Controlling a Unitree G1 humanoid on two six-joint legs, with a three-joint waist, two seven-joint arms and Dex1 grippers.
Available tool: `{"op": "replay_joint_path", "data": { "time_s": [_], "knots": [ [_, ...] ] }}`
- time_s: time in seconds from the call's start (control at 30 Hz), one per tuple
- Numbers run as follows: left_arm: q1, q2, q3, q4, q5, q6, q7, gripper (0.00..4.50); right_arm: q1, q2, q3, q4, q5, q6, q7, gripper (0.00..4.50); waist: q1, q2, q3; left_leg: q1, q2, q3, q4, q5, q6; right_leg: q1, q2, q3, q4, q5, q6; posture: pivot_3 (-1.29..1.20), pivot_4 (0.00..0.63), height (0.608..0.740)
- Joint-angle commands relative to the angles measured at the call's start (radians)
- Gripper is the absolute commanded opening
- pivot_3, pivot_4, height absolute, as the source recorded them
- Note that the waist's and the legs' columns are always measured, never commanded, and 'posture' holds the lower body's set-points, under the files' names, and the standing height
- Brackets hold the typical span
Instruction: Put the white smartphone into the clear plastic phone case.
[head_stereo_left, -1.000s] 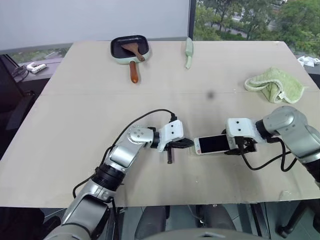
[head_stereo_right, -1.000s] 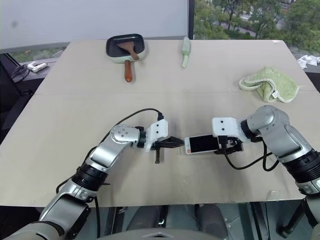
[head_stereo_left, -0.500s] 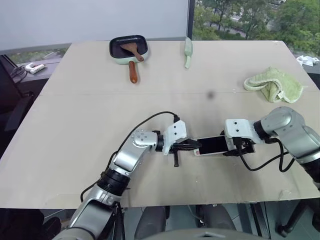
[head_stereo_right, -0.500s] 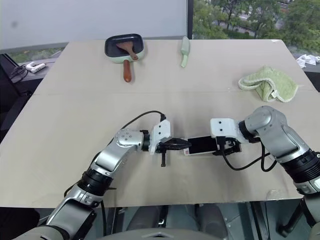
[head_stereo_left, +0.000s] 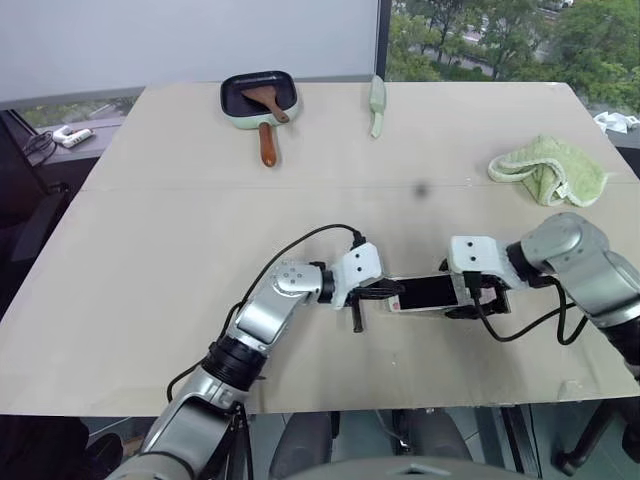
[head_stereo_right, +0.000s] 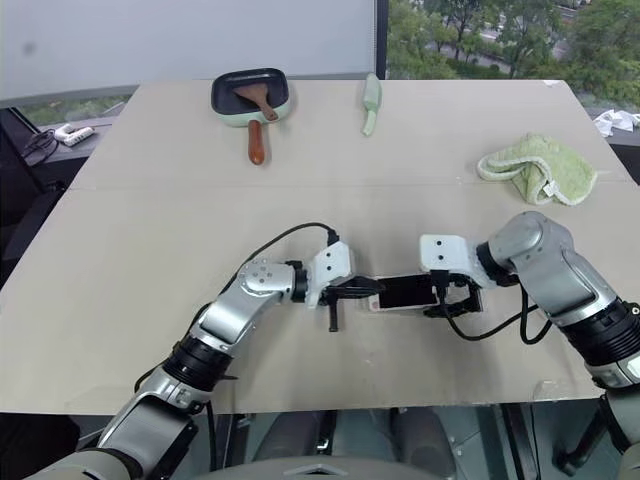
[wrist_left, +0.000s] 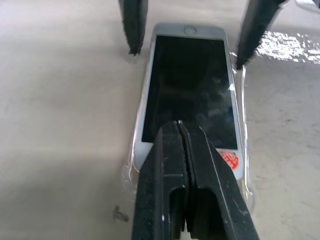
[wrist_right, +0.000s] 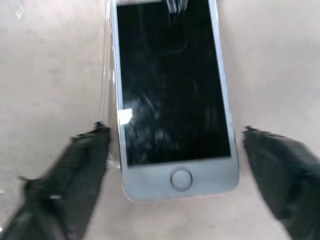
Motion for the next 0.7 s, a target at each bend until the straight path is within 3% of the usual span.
{"op": "replay_joint_path", "data": {
  "time_s": [0.03, 0.23, 0.33, 0.4, 0.57, 0.7],
  "knots": [
    [0.015, 0.009, -0.028, 0.045, 0.038, 0.010, 0.004, 0.00, -0.008, -0.027, -0.055, -0.068, 0.052, 0.047, 0.013, 4.44, 0.001, 0.000, 0.000, 0.000, 0.000, 0.000, 0.000, 0.000, 0.000, 0.000, 0.000, 0.000, 0.000, 0.000, 0.000, 0.00, 0.150, 0.740],
    [0.014, 0.007, -0.033, 0.056, 0.039, 0.000, 0.002, 0.00, 0.028, -0.088, -0.107, -0.127, 0.120, 0.129, -0.001, 4.44, 0.002, 0.000, 0.000, 0.000, 0.000, 0.000, 0.000, 0.000, 0.000, 0.001, 0.000, 0.000, 0.000, 0.000, 0.000, 0.00, 0.150, 0.740],
    [0.014, 0.005, -0.035, 0.060, 0.040, -0.006, 0.001, 0.00, 0.068, -0.112, -0.144, -0.109, 0.127, 0.129, -0.039, 3.57, 0.002, 0.000, 0.000, 0.001, 0.000, -0.001, 0.000, 0.000, 0.001, 0.001, 0.000, 0.000, 0.000, 0.000, 0.000, 0.00, 0.150, 0.740],
    [0.012, 0.005, -0.035, 0.062, 0.040, -0.010, 0.000, 0.00, 0.101, -0.147, -0.139, -0.085, 0.092, 0.087, -0.061, 2.50, 0.006, 0.000, 0.000, 0.001, 0.000, -0.001, 0.000, 0.000, 0.001, 0.002, -0.001, -0.001, 0.000, 0.000, 0.000, 0.00, 0.150, 0.740],
    [0.010, 0.005, -0.036, 0.069, 0.042, -0.021, -0.003, 0.00, 0.067, -0.074, -0.139, 0.013, 0.032, -0.024, -0.212, 0.15, -0.004, 0.001, -0.001, 0.003, 0.000, 0.001, 0.001, 0.000, 0.001, 0.003, 0.000, 0.001, 0.000, 0.000, 0.001, 0.00, 0.150, 0.740],
    [0.010, 0.005, -0.037, 0.070, 0.043, -0.027, -0.004, 0.00, 0.029, -0.031, -0.141, 0.068, 0.005, -0.070, -0.266, 0.06, -0.002, 0.002, -0.002, 0.004, 0.000, 0.001, 0.001, 0.000, 0.001, 0.004, 0.000, 0.001, 0.000, 0.000, 0.001, 0.00, 0.150, 0.740]
  ]
}}
